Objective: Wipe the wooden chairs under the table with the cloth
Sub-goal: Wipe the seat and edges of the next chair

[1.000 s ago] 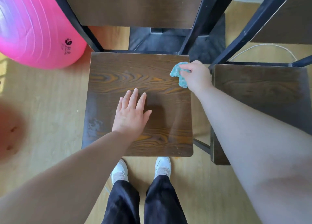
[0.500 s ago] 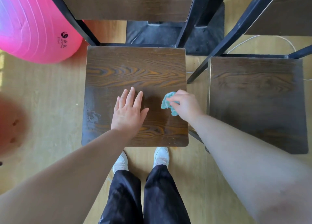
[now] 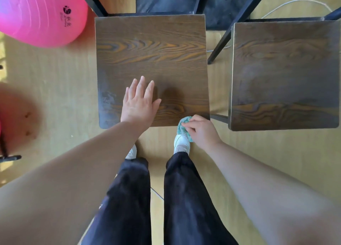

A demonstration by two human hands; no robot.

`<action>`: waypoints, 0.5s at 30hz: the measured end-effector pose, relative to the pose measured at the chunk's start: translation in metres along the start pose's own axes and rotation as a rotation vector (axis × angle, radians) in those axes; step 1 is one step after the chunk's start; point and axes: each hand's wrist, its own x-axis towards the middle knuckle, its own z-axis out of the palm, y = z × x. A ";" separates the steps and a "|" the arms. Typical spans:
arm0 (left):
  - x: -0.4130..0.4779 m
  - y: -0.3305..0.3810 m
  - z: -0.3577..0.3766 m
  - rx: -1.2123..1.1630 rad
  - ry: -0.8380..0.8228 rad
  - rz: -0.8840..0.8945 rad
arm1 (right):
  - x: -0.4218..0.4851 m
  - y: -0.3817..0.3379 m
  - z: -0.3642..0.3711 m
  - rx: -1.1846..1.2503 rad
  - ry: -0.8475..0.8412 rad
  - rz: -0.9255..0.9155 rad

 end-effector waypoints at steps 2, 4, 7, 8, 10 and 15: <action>-0.003 -0.008 0.003 0.007 -0.007 0.010 | -0.006 -0.003 0.004 0.058 0.069 0.051; -0.005 -0.015 0.009 0.021 -0.034 0.036 | -0.010 -0.004 0.004 0.131 0.193 0.126; -0.005 -0.024 0.013 0.039 -0.046 0.078 | -0.011 -0.003 -0.008 0.204 0.417 0.261; -0.005 -0.027 0.013 0.041 -0.044 0.092 | -0.011 -0.001 -0.011 0.206 0.473 0.298; -0.004 -0.035 0.013 0.046 -0.043 0.109 | -0.014 0.002 -0.011 0.186 0.530 0.357; -0.008 -0.064 0.009 0.063 -0.042 0.127 | -0.013 -0.001 0.011 0.148 0.501 0.453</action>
